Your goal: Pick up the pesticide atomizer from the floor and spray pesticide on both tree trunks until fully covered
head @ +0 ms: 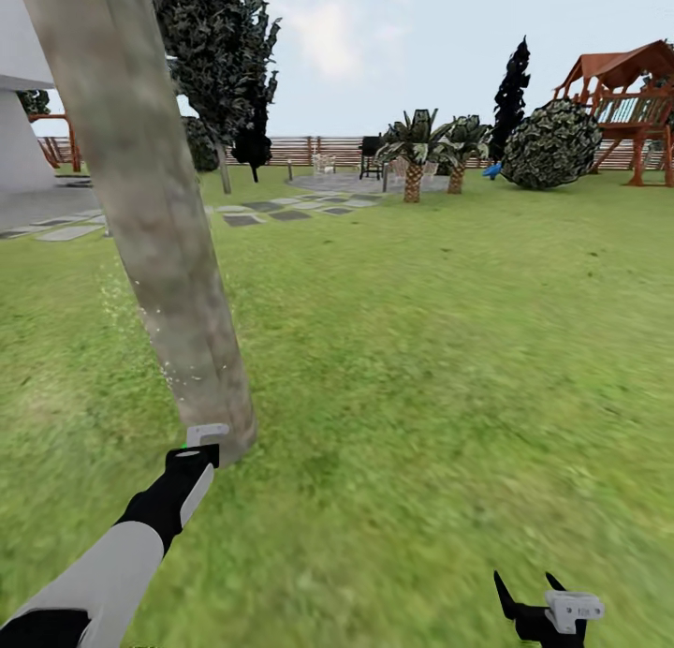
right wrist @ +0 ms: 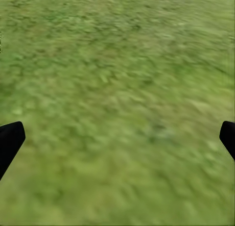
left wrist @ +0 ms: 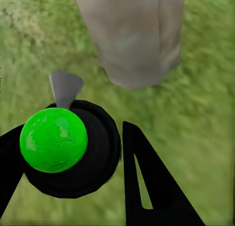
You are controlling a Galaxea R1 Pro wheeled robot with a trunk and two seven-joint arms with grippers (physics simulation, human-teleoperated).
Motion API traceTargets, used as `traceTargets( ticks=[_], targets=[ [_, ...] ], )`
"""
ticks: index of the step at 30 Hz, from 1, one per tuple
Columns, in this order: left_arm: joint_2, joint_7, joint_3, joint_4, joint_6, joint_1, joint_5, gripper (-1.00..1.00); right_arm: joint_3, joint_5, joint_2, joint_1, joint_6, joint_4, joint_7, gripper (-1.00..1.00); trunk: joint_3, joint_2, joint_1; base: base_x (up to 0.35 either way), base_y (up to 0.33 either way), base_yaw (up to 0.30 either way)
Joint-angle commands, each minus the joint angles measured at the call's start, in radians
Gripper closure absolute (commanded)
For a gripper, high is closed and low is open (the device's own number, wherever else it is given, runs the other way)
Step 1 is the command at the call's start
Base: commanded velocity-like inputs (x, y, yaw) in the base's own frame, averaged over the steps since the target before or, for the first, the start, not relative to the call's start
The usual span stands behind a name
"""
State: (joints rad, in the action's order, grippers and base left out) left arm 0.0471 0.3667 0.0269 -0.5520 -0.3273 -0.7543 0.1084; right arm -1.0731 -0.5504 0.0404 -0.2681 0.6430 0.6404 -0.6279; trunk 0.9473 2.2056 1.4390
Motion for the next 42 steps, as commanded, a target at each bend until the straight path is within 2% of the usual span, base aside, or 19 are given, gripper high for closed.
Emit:
traceTargets(
  ticks=[1,20,42],
  targets=[
    [0.0,0.006,0.003,-0.002,-0.004,0.0,0.01,1.0,-0.008,-0.006,0.001,-0.002,0.004,0.001,-0.007,-1.0,0.001,0.0,0.0,0.096,-0.266,0.201],
    [0.001,0.006,0.003,-0.003,-0.003,-0.001,0.01,1.0,-0.008,-0.006,0.001,-0.001,0.004,0.0,-0.007,-1.0,0.001,0.0,0.0,0.092,-0.266,0.205],
    [0.006,0.004,0.002,-0.003,-0.002,0.0,0.01,1.0,-0.008,-0.006,0.001,-0.002,0.004,0.0,-0.007,-1.0,0.001,0.0,0.0,0.002,-0.247,0.205]
  ],
)
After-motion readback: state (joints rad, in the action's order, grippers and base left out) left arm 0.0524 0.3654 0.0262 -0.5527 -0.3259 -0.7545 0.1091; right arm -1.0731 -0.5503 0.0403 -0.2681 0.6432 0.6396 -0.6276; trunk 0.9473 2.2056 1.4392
